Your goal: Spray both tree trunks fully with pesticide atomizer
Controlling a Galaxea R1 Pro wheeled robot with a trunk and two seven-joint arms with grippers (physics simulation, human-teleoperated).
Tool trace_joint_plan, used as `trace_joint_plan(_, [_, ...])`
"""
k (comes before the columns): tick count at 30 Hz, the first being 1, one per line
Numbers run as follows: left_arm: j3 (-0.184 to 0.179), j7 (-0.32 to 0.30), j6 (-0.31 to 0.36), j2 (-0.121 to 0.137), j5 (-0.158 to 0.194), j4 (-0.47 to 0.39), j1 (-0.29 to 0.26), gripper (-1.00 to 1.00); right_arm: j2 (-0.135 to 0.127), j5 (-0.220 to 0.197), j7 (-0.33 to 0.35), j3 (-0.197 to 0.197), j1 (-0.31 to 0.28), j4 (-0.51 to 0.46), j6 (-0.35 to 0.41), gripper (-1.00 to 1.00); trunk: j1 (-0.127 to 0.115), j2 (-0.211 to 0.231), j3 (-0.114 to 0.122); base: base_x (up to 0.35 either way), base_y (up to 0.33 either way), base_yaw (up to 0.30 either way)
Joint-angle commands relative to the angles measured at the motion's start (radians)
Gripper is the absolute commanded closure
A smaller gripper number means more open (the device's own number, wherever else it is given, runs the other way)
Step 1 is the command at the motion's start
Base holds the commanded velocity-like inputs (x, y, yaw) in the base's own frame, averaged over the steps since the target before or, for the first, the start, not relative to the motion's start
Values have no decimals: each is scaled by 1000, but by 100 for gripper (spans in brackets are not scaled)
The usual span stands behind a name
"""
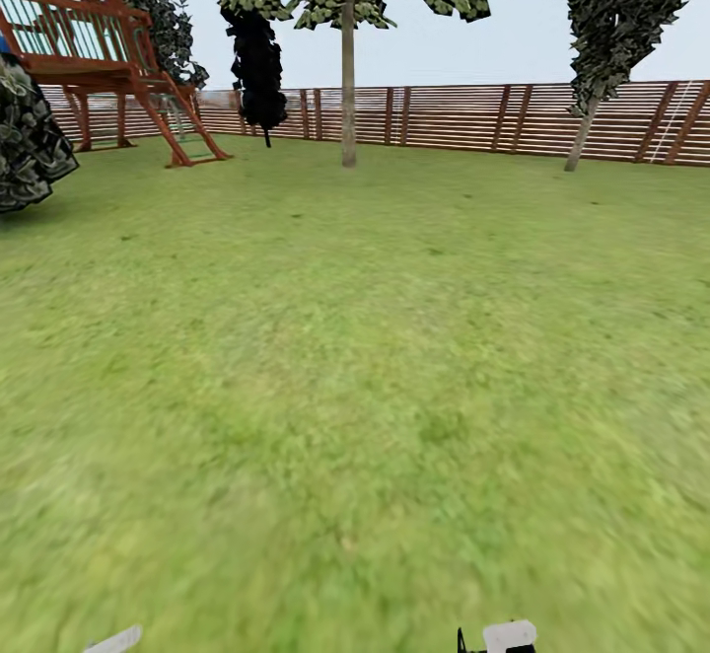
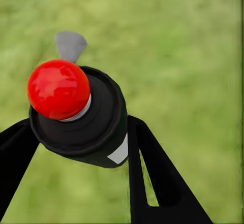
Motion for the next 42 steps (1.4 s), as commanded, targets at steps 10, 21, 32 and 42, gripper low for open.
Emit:
trace_joint_plan(10, [-8, 4, -1, 0, 4, 0, 0, 100, 0, 11, -5, -7, -1, 1, -2, -100, 0, 0, -1, 339, 0, 0])
trace_joint_plan(21, [-8, 4, -1, 0, 4, 0, 0, 100, 0, 11, -5, -7, -1, 1, -2, -100, 0, 0, -1, 339, 0, 0])
trace_joint_plan(32, [-8, 4, -2, 0, 4, 1, 0, 100, 0, 11, -5, -7, -1, 1, -2, -100, 0, 0, -1, 339, 0, 0])
trace_joint_plan(42, [-8, 4, -2, 0, 4, 2, 0, 100, 0, 11, -5, -7, -1, 1, -2, -100, 0, 0, -1, 339, 0, 0])
